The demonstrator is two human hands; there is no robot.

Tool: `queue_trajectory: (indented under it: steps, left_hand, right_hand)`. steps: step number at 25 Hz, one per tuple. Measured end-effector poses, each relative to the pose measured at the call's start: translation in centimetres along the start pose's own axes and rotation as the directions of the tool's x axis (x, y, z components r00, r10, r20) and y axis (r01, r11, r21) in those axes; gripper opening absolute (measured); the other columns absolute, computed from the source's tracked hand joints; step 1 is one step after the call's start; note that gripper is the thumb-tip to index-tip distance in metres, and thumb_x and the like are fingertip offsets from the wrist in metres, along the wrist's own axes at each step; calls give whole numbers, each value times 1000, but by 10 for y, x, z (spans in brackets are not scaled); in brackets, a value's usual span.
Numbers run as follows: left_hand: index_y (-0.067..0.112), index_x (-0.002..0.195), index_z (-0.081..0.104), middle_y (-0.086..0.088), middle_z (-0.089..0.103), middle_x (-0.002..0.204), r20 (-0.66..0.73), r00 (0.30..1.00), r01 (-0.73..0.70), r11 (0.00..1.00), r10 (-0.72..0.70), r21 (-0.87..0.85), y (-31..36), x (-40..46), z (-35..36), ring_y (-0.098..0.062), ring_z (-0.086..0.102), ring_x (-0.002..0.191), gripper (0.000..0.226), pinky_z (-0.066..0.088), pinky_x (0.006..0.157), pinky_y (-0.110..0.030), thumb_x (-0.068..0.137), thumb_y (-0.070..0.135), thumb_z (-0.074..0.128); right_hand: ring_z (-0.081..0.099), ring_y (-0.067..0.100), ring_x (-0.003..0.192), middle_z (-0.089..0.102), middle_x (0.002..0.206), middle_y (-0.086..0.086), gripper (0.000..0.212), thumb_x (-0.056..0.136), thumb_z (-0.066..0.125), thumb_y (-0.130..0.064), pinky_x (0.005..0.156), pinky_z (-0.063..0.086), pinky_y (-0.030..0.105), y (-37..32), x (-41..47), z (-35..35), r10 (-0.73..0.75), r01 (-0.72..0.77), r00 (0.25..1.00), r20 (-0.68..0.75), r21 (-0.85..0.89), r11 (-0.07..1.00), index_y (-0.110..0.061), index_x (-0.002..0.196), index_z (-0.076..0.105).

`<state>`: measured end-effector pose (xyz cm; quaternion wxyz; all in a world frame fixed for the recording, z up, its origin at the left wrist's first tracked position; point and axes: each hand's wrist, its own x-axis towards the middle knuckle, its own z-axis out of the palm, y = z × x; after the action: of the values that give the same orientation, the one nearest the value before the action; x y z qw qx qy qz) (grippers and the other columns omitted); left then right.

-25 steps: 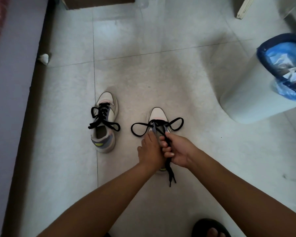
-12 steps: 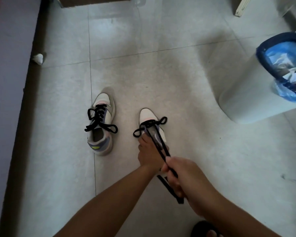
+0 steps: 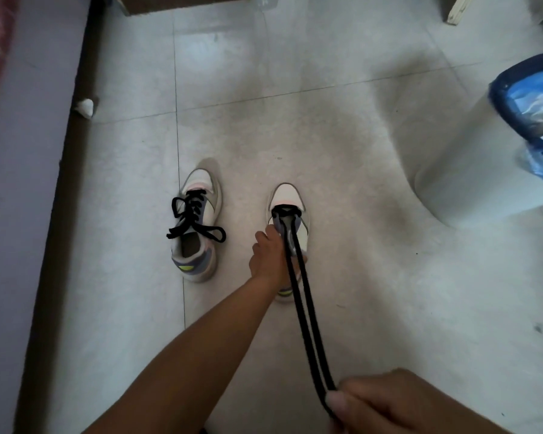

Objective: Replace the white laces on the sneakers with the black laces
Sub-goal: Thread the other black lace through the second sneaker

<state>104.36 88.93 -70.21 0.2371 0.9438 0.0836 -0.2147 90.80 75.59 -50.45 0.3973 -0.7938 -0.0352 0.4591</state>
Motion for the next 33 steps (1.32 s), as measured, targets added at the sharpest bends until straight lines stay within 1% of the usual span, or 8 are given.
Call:
queue_trajectory:
  steps: [3,6,11,15,21,26,30,33]
  left_hand:
    - [6,133,27,-14,37,129,47,998,45,999,-44,-7,-1,-18,3,-32,47,115,66,43,90,-40,87,39,62]
    - [8,135,23,-12,35,128,112,992,58,997,-52,-51,-9,-57,6,-32,46,115,80,43,90,-39,81,49,66]
    - [17,137,27,-8,33,129,472,878,166,975,-77,-148,-31,-80,-17,-26,46,116,80,46,93,-36,75,44,70]
    - [9,116,56,-9,53,117,79,988,-123,989,130,-86,-26,-39,-38,-24,55,104,30,47,87,-36,90,25,54]
    - [3,106,57,-11,50,115,128,897,-443,857,424,263,-26,-25,-23,-26,54,96,20,41,74,-31,96,18,47]
    - [-2,88,57,-18,56,90,44,768,-615,717,638,328,-39,-38,-25,-33,57,67,7,40,51,-33,82,-6,60]
    - [-4,70,57,-19,56,67,-42,755,-637,747,654,191,-49,-49,-18,-31,53,46,18,41,39,-29,66,-15,71]
    - [3,84,59,-10,57,86,-82,903,-429,890,421,-152,-53,-50,-16,-21,56,72,5,48,64,-29,85,4,63]
  right_hand:
    - [55,13,88,57,95,-1,37,94,39,-50,84,43,30,38,59,-19,-16,-51,968,-252,-255,966,-20,87,60]
    - [57,17,94,64,105,5,23,96,50,-28,80,41,25,66,119,-39,-40,-43,840,-542,-140,989,-13,104,65]
    - [59,20,93,62,102,6,22,89,62,-27,78,43,28,72,184,-30,-125,42,869,-478,-182,982,-12,104,66]
    - [57,26,92,56,102,10,17,89,60,-23,75,43,33,78,194,-19,-207,19,866,-454,-383,923,-9,99,63]
    - [58,28,89,60,103,8,22,98,42,-27,65,37,33,97,192,-10,-291,-45,811,-508,-550,834,-9,103,53]
    - [53,25,43,58,58,8,22,65,80,-1,35,34,22,106,180,0,-559,39,647,-518,-710,703,-2,70,59]
    - [54,27,49,59,62,10,19,69,76,-2,41,38,25,104,183,8,-464,88,687,-559,-570,817,-2,76,58]
    - [58,20,71,62,82,2,9,89,58,-17,64,45,31,103,180,4,-88,85,812,-577,-33,996,-15,95,51]
